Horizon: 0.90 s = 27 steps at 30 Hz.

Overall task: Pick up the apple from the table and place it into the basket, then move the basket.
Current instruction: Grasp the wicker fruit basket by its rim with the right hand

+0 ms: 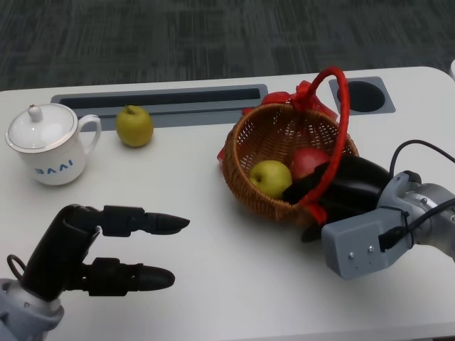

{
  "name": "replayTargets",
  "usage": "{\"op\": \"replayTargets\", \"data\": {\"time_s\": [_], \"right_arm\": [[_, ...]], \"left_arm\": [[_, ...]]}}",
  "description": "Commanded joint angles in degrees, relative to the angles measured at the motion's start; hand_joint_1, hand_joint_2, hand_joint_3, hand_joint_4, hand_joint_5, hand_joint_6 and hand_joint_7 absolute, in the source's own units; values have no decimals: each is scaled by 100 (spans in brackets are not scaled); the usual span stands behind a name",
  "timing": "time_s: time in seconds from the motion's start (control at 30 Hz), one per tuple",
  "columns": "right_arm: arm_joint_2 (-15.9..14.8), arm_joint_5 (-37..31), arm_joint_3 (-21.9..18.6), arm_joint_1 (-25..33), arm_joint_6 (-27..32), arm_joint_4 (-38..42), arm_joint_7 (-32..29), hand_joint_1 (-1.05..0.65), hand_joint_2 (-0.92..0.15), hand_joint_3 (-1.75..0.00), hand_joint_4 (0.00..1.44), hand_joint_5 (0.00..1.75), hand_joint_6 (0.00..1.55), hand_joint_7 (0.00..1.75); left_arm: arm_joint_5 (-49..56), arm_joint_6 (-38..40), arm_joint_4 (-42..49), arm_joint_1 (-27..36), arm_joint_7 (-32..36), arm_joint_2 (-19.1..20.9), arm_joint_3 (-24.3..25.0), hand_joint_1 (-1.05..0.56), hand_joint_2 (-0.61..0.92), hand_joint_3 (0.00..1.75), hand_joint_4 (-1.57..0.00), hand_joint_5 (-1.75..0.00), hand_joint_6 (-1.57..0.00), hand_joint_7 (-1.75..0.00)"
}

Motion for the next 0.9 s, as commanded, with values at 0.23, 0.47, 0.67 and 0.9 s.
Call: {"op": "replayTargets", "data": {"time_s": [0.23, 0.47, 0.67, 0.9], "right_arm": [[-118, 283, -222, -87, -206, -73, -81, -32, -92, -13, 113, 20, 95, 1], [-210, 388, -527, -376, 15, -61, -217, -30, -92, -10, 110, 42, 94, 0], [-316, 441, -704, -617, 119, 13, -315, -35, -92, -9, 90, 133, 97, 1], [-421, 338, -709, -908, 629, 163, -457, -33, -92, -10, 100, 90, 97, 0]], "left_arm": [[-15, -28, -64, 67, 118, 18, 126, -42, 70, 0, -115, -1, -106, 0], [-8, -18, -85, 61, 143, -20, 119, -41, 70, 0, -116, -1, -107, 0], [-2, -39, -89, 67, 203, -47, 131, -42, 70, 0, -116, -1, -107, 0], [34, -99, -98, 141, 229, -22, 128, -44, 71, 0, -116, 0, -106, 0]]}}
